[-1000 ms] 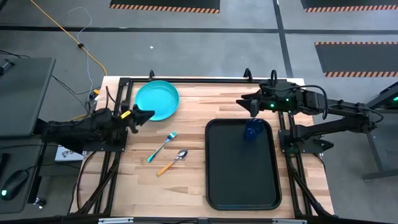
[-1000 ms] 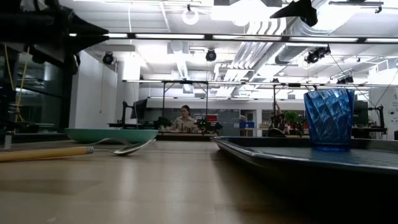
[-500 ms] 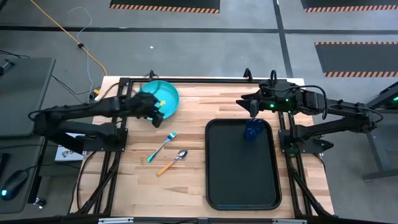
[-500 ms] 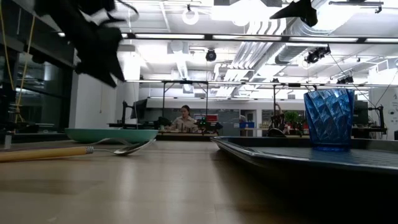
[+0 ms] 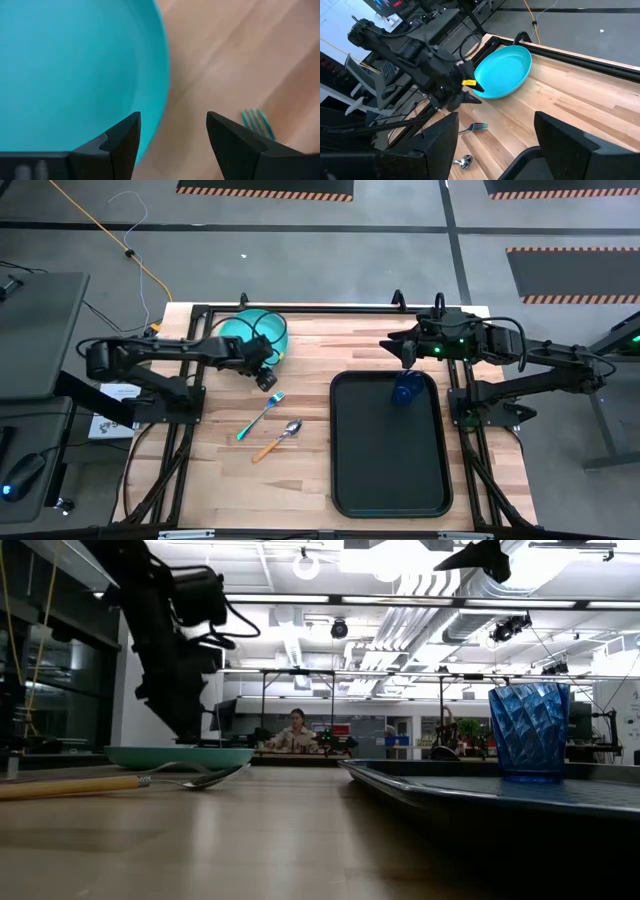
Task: Pick and place plate/cup/fork/spoon on tray
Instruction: Put the blue plate on the black serving tray to the bottom of the blue glass
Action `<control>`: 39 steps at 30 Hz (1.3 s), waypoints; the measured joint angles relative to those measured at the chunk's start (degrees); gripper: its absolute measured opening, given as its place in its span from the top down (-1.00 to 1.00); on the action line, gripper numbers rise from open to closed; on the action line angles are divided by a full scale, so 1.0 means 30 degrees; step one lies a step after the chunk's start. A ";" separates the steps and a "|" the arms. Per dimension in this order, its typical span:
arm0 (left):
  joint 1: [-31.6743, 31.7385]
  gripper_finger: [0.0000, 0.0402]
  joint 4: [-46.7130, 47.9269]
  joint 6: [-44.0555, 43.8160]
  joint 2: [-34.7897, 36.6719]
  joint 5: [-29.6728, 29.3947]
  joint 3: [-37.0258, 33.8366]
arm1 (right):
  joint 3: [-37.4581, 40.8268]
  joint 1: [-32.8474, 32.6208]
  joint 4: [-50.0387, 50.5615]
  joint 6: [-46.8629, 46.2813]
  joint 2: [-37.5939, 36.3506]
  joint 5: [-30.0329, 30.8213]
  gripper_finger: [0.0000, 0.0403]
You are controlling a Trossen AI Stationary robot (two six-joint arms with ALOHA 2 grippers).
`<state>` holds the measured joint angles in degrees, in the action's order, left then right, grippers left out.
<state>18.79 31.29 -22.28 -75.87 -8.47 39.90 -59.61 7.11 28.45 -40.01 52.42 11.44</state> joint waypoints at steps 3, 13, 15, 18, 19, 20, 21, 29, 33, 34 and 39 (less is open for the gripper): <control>0.0000 -0.07 0.0000 0.0013 -0.0681 -0.1563 0.0000 | 0.0000 -0.0004 -0.0001 0.0000 0.0000 0.0000 -0.25; 0.0022 -0.07 0.0010 -0.0038 -0.3171 -0.2422 0.0000 | 0.0000 -0.0005 0.0000 0.0000 0.0000 -0.0007 -0.25; 0.0022 -0.07 0.0000 -0.0147 -0.3615 -0.2295 0.0000 | 0.0000 -0.0005 0.0000 0.0000 0.0000 -0.0007 -0.25; 0.0010 -0.05 -0.0041 -0.0541 -0.4098 -0.2293 0.0068 | 0.0000 0.0000 -0.0004 0.0000 0.0000 -0.0007 -0.25; 0.0007 -0.03 -0.0040 -0.0540 -0.4156 -0.2288 0.0077 | 0.0000 -0.0005 0.0000 0.0000 0.0000 -0.0007 -0.25; 0.0007 0.01 -0.0047 -0.0548 -0.4160 -0.2265 0.0073 | 0.0000 -0.0003 -0.0002 0.0000 0.0000 -0.0007 -0.25; 0.0006 0.08 -0.0077 -0.0555 -0.4105 -0.2227 0.0073 | 0.0000 -0.0002 -0.0001 0.0000 0.0000 -0.0007 -0.25; -0.0032 0.91 0.0039 0.0531 -0.1740 -0.2715 -0.0012 | 0.0000 -0.0005 -0.0007 0.0055 0.0000 -0.0007 -0.25; -0.0418 0.97 0.0928 0.0967 0.0387 -0.2519 0.0801 | 0.0000 -0.0005 -0.0007 0.0015 0.0007 -0.0007 -0.25; -0.0563 0.98 0.1042 0.1205 0.0996 -0.2395 0.1149 | 0.0000 -0.0005 -0.0007 0.0007 0.0007 -0.0007 -0.25; -0.1959 0.98 0.2406 0.1834 0.2907 -0.2088 0.3992 | 0.0000 -0.0005 -0.0176 0.0000 0.0007 -0.0007 -0.25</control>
<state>12.91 38.51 -16.78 -67.15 -14.73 51.88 -59.61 7.09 27.92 -40.01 52.45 11.42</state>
